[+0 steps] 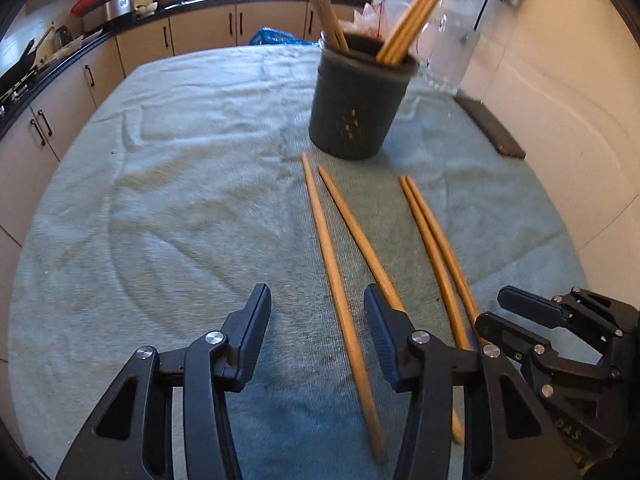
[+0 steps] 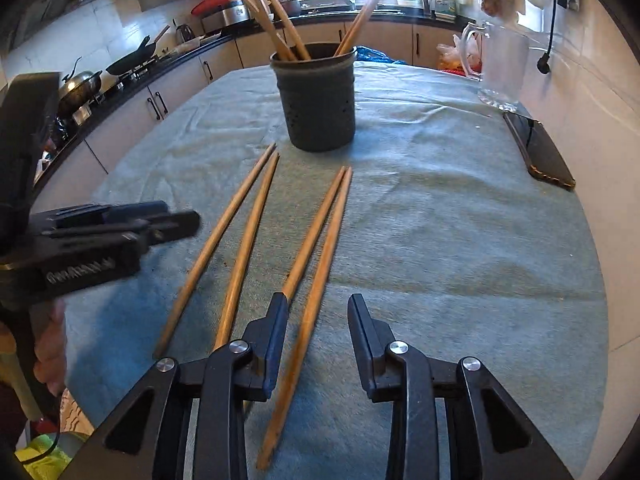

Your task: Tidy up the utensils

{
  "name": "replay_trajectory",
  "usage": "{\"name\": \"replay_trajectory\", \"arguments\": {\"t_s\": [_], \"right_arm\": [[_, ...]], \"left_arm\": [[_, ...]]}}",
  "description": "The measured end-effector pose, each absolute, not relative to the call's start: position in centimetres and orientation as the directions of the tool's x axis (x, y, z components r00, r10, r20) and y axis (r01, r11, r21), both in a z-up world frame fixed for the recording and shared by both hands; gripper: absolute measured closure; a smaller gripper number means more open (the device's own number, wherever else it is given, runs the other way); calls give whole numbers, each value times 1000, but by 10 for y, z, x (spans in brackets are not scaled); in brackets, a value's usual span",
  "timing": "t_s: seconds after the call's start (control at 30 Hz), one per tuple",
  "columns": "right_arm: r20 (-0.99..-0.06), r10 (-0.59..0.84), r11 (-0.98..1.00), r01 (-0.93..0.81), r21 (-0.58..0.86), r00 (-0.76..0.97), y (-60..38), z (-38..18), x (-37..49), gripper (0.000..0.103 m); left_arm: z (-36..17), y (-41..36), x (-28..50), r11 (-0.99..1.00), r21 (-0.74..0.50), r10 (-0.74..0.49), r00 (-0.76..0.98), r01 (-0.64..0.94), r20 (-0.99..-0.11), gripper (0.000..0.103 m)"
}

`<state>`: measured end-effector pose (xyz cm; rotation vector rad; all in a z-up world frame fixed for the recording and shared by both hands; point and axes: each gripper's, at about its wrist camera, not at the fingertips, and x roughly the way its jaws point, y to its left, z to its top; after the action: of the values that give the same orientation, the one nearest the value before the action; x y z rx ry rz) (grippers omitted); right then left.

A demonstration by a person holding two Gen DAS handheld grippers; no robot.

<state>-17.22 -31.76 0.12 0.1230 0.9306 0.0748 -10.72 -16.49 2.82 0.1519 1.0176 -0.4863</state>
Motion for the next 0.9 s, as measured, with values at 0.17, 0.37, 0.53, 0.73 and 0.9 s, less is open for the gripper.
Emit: {"name": "replay_trajectory", "arguments": {"t_s": [0.17, 0.37, 0.53, 0.73, 0.9], "right_arm": [[-798, 76, 995, 9, 101, 598, -311, -5, -163, 70], [-813, 53, 995, 37, 92, 580, -308, -12, -155, 73], [-809, 52, 989, 83, 123, 586, -317, -12, -156, 95], [-810, 44, 974, 154, 164, 584, -341, -12, -185, 95], [-820, 22, 975, 169, 144, 572, -353, -12, -213, 94]], "left_arm": [[20, -171, -99, 886, -80, -291, 415, 456, -862, 70], [17, -180, -97, 892, -48, -265, 434, 450, -861, 70], [17, -171, -95, 916, -94, -267, 418, 389, -869, 96], [21, -130, -108, 924, -234, -334, 342, 302, -878, 96], [24, -120, -126, 921, -226, -330, 329, 316, -885, 96]]}}
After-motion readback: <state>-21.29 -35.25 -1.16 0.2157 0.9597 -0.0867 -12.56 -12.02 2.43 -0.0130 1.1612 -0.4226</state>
